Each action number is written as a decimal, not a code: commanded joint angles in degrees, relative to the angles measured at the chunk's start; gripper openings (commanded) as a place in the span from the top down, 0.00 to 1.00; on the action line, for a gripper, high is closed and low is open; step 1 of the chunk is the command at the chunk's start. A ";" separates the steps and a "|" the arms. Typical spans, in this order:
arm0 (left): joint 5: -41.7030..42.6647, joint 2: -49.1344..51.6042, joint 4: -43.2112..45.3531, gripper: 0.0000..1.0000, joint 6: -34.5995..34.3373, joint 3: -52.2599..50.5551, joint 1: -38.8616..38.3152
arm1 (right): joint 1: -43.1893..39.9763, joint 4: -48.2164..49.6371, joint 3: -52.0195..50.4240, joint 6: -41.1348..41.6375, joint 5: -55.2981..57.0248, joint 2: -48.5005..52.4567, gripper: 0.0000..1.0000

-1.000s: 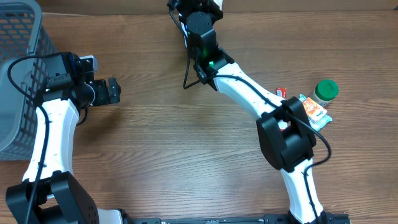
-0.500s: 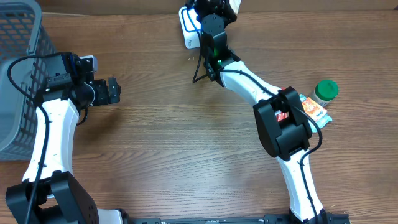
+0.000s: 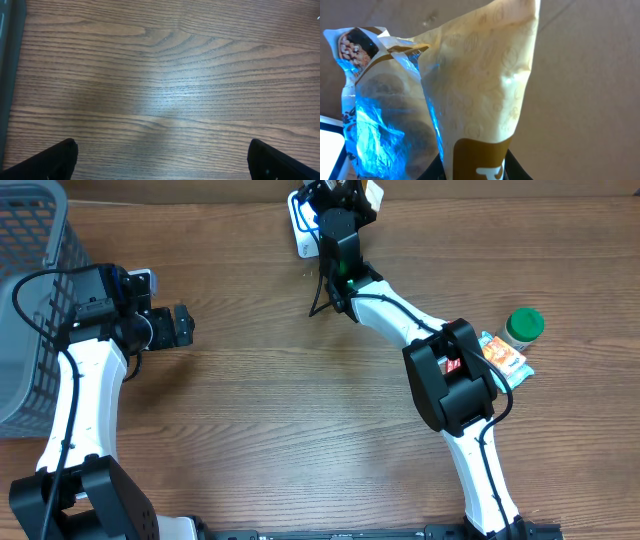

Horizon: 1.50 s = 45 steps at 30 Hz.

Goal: Scan the item barcode
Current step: 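Hold the bread bag in front of the scanner face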

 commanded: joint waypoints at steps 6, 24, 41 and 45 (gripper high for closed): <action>0.48 0.31 0.22 0.01 0.70 0.81 -0.11 | 2.23 0.37 0.90 0.20 -0.17 0.90 0.97; 0.48 0.31 0.22 0.00 0.70 0.81 -0.11 | 2.36 6.49 0.90 -3.37 5.97 0.90 0.97; 0.48 0.31 0.20 0.01 0.70 0.81 -0.11 | 0.66 -2.14 0.90 -4.00 4.68 1.25 0.97; 0.48 0.31 0.20 0.00 0.70 0.81 -0.11 | 1.01 -3.04 0.90 -3.96 4.31 1.25 0.97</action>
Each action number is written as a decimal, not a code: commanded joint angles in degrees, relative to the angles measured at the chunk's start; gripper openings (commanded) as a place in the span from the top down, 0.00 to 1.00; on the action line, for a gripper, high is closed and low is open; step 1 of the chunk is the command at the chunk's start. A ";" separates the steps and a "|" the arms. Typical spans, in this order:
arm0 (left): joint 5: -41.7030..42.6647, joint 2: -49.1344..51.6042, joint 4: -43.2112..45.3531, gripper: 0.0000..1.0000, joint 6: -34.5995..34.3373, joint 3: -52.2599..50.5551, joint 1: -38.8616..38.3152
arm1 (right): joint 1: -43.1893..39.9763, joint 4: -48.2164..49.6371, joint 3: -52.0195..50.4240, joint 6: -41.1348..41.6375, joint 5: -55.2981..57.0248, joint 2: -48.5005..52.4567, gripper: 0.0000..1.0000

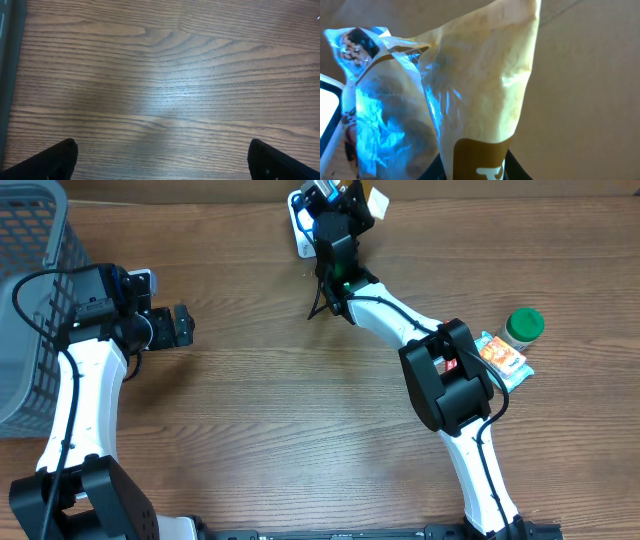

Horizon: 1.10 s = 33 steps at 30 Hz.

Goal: Scan the item barcode
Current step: 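Hold the bread bag in front of the scanner face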

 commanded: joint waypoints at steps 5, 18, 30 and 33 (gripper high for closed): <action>0.48 0.31 0.20 0.00 0.70 0.81 -0.11 | 0.92 0.61 0.81 1.49 -0.48 0.46 0.97; 0.48 0.31 0.20 0.00 0.70 0.81 -0.11 | 3.61 -0.85 0.81 1.46 -1.55 0.46 0.97; 0.48 0.31 0.20 0.01 0.70 0.81 -0.11 | 5.09 -7.08 0.81 1.49 -3.41 0.46 0.97; 0.48 0.31 0.20 0.00 0.70 0.81 -0.11 | 5.09 -1.75 0.81 7.17 -0.70 0.39 0.97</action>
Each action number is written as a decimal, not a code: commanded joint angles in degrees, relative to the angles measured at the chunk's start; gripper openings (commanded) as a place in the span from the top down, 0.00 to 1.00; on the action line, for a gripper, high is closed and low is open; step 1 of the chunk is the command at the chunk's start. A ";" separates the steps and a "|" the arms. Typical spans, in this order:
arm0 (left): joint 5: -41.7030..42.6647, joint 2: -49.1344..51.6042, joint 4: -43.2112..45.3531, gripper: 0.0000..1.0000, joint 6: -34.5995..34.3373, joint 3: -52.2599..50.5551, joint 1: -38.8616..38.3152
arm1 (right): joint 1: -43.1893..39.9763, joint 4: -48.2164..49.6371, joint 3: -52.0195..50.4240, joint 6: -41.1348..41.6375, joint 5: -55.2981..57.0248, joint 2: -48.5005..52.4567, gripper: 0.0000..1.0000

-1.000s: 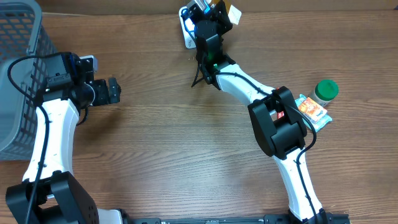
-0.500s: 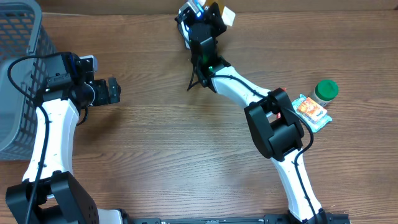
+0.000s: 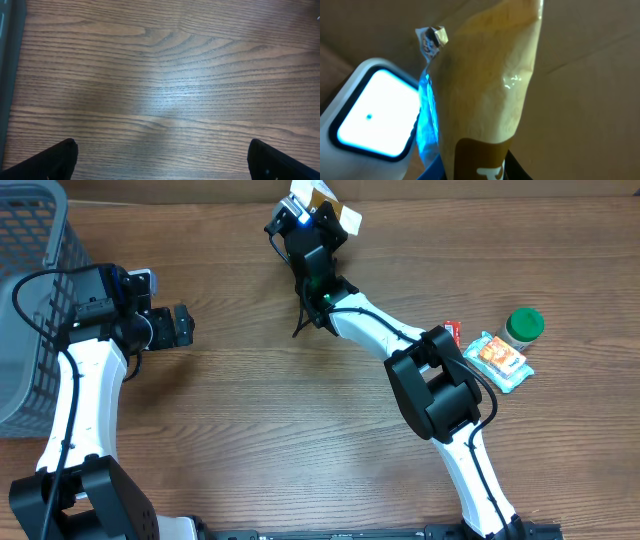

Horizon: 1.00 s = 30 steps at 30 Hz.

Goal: Scan the item barcode
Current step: 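Hold the bread bag in front of the scanner face, then carry the bread bag right and lower it beside the red stick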

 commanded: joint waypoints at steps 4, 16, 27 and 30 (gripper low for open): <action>0.50 0.31 0.20 0.01 0.70 0.81 -0.09 | 0.35 6.19 0.83 9.20 2.47 -2.19 0.97; 0.50 0.31 0.20 0.00 0.68 0.81 -0.11 | 0.74 5.46 0.83 13.38 3.17 -7.37 0.97; 0.50 0.31 0.20 0.00 0.70 0.81 -0.09 | 0.15 -26.03 0.83 34.29 -10.10 -21.57 0.97; 0.50 0.31 0.20 0.01 0.70 0.81 -0.11 | -1.29 -40.35 0.83 47.06 -19.91 -26.67 0.97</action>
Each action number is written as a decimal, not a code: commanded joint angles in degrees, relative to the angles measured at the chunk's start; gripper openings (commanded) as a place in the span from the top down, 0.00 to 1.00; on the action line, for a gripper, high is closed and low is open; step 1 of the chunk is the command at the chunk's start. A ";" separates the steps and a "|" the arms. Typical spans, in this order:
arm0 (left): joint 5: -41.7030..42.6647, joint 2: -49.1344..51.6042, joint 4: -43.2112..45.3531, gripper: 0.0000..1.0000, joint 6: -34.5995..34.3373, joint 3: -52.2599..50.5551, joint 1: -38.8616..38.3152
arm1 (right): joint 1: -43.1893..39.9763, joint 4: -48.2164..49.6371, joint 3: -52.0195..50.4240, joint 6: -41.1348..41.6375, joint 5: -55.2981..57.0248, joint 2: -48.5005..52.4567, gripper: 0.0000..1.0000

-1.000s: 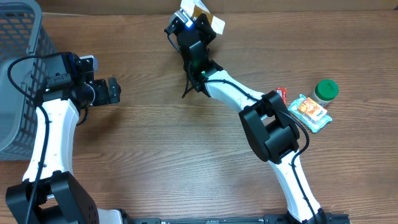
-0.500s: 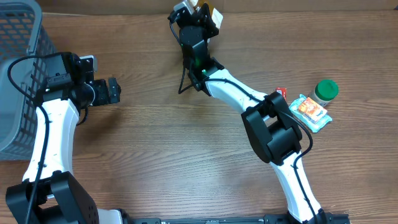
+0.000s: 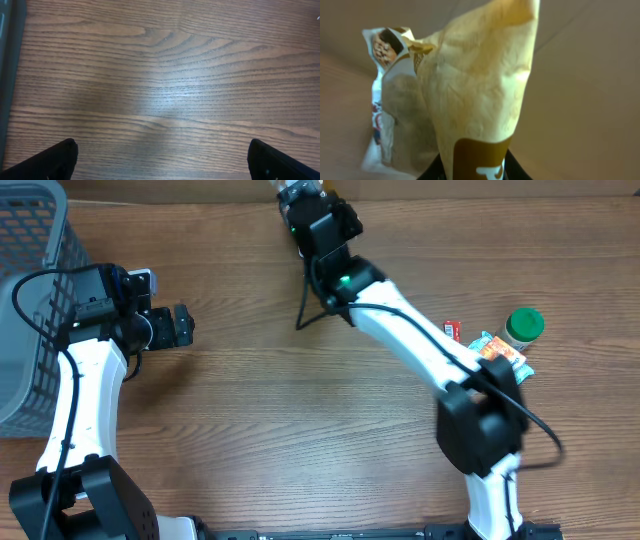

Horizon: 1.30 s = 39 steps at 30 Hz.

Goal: Scan the item barcode

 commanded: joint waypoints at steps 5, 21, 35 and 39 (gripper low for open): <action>0.48 0.31 0.17 0.00 0.70 0.81 -0.11 | -5.84 -28.72 0.94 27.96 -31.45 -11.45 0.97; 0.48 0.31 0.17 0.00 0.70 0.81 -0.11 | -15.54 -56.50 -9.81 27.17 -31.93 -6.88 0.82; 0.48 0.31 0.17 0.00 0.70 0.81 -0.11 | -17.92 -50.56 -9.94 27.61 -40.35 -6.88 0.31; 0.48 0.31 0.17 0.01 0.70 0.81 -0.11 | -17.27 -47.10 -10.08 29.09 -53.22 -6.58 0.41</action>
